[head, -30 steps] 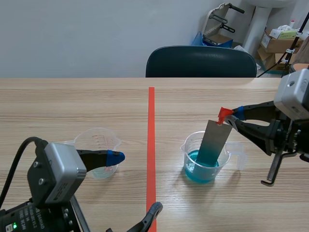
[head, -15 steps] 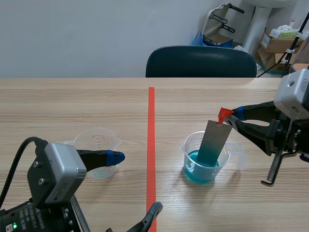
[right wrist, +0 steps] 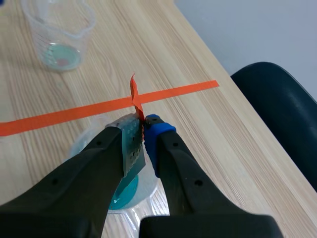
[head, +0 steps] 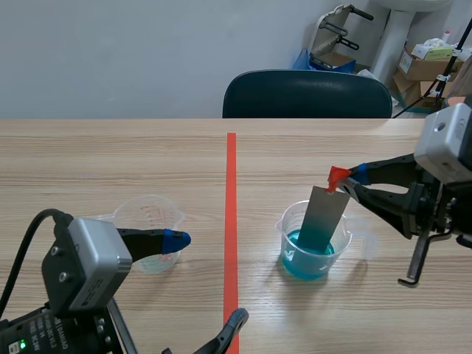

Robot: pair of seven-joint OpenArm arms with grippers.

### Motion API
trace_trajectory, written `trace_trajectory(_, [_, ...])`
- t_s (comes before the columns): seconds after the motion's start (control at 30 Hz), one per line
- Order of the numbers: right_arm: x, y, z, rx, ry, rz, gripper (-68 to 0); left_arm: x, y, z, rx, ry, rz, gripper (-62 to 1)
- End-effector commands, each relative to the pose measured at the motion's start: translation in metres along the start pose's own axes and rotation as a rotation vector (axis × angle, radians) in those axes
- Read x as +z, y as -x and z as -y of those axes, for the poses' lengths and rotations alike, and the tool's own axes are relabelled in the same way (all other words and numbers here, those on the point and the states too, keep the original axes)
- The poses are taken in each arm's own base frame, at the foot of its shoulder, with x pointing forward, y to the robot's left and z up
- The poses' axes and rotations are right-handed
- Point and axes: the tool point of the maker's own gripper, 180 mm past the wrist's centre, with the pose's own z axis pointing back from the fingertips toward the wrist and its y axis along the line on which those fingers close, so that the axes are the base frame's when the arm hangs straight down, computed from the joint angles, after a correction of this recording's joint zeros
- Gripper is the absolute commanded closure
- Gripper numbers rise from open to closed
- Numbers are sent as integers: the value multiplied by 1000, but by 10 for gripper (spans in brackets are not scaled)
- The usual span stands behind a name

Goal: Do the redox reaction experiment

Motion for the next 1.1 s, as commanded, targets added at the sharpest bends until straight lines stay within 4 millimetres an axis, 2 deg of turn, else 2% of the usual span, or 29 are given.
trace_trajectory(0.0, [2,-14,14,33,28,28,-8,-3,-7,2,9,1,29,-623])
trace_trajectory(0.43, [6,-35,20,-24,-16,34,-9,-3,-7,2,9,1,29,-623])
trace_trajectory(1.07, [17,-80,27,49,21,26,-9,-3,-6,2,9,1,25,-623])
